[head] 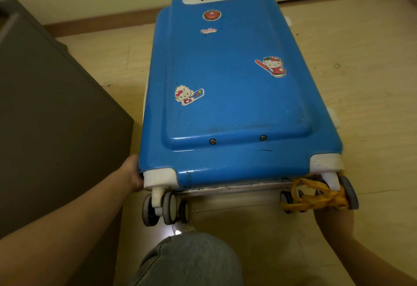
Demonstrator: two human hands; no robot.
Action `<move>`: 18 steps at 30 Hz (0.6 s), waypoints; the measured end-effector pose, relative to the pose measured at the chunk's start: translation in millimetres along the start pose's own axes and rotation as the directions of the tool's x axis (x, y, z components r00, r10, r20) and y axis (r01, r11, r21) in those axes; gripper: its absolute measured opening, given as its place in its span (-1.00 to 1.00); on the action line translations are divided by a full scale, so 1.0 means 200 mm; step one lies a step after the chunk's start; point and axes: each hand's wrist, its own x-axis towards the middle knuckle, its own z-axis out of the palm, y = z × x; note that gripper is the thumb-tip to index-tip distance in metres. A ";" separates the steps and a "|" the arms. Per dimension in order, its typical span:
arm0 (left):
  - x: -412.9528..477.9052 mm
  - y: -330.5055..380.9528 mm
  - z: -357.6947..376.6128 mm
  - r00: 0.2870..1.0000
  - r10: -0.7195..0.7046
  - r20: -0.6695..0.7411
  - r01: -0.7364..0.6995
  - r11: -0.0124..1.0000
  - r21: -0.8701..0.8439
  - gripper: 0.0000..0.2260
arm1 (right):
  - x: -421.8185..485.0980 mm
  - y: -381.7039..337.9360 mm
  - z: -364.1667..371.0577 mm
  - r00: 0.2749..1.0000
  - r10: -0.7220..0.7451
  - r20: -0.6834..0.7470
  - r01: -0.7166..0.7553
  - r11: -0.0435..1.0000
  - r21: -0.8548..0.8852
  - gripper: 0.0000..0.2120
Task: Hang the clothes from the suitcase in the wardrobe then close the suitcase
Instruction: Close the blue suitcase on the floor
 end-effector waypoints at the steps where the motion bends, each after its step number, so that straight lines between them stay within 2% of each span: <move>1: 0.01 0.00 -0.01 1.000 0.009 0.009 -0.009 1.000 -0.004 -0.69 | -0.01 -0.01 0.01 0.996 -0.062 -0.057 0.060 0.998 -0.031 -0.67; 3: 0.00 -0.01 -0.01 1.000 0.014 0.013 -0.015 1.000 0.023 -0.70 | -0.05 -0.12 0.07 0.993 -0.059 -0.104 0.051 0.996 -0.077 -0.67; 4: -0.02 -0.01 -0.01 1.000 0.020 0.005 -0.020 0.999 0.036 -0.70 | -0.06 -0.13 0.06 0.980 -0.166 -0.113 0.145 0.975 -0.170 -0.36; 5: -0.01 -0.01 -0.01 1.000 0.019 0.002 -0.019 0.999 0.051 -0.69 | -0.07 -0.11 0.06 0.970 -0.230 -0.076 0.208 0.952 -0.225 -0.14; 6: -0.03 -0.01 -0.01 1.000 0.013 0.013 -0.014 0.999 0.041 -0.69 | -0.09 -0.13 0.06 0.990 -0.130 -0.046 0.115 0.964 -0.241 -0.10; 8: -0.04 -0.01 0.00 1.000 0.000 0.024 -0.001 0.999 0.043 -0.69 | -0.10 -0.17 0.07 0.983 -0.145 -0.108 0.090 0.911 -0.403 -0.31; 10: -0.04 -0.02 0.00 0.999 0.008 0.036 -0.010 0.998 0.057 -0.69 | -0.13 -0.22 0.08 0.983 -0.140 -0.121 0.073 0.894 -0.442 -0.62; 12: -0.05 -0.02 0.01 0.999 0.005 0.049 -0.007 0.999 0.050 -0.68 | -0.12 -0.22 0.09 0.985 -0.101 -0.137 0.017 0.860 -0.510 -0.65; 13: -0.05 -0.01 0.01 0.999 -0.006 0.039 0.005 0.999 0.044 -0.68 | -0.12 -0.19 0.11 0.985 -0.127 -0.119 0.033 0.807 -0.590 -0.71; 15: -0.06 -0.02 0.02 1.000 -0.017 0.016 0.017 0.999 0.039 -0.68 | -0.18 -0.22 0.21 0.998 0.023 0.052 0.015 0.782 -0.623 -0.82; 16: -0.06 -0.03 0.03 1.000 -0.022 0.008 0.021 0.999 0.030 -0.68 | -0.22 -0.23 0.28 0.997 0.020 0.075 0.032 0.776 -0.630 -0.87; 18: -0.06 -0.04 0.05 0.999 -0.039 0.007 0.039 0.999 0.002 -0.70 | -0.27 -0.25 0.40 0.985 -0.092 0.146 0.164 0.762 -0.626 -0.89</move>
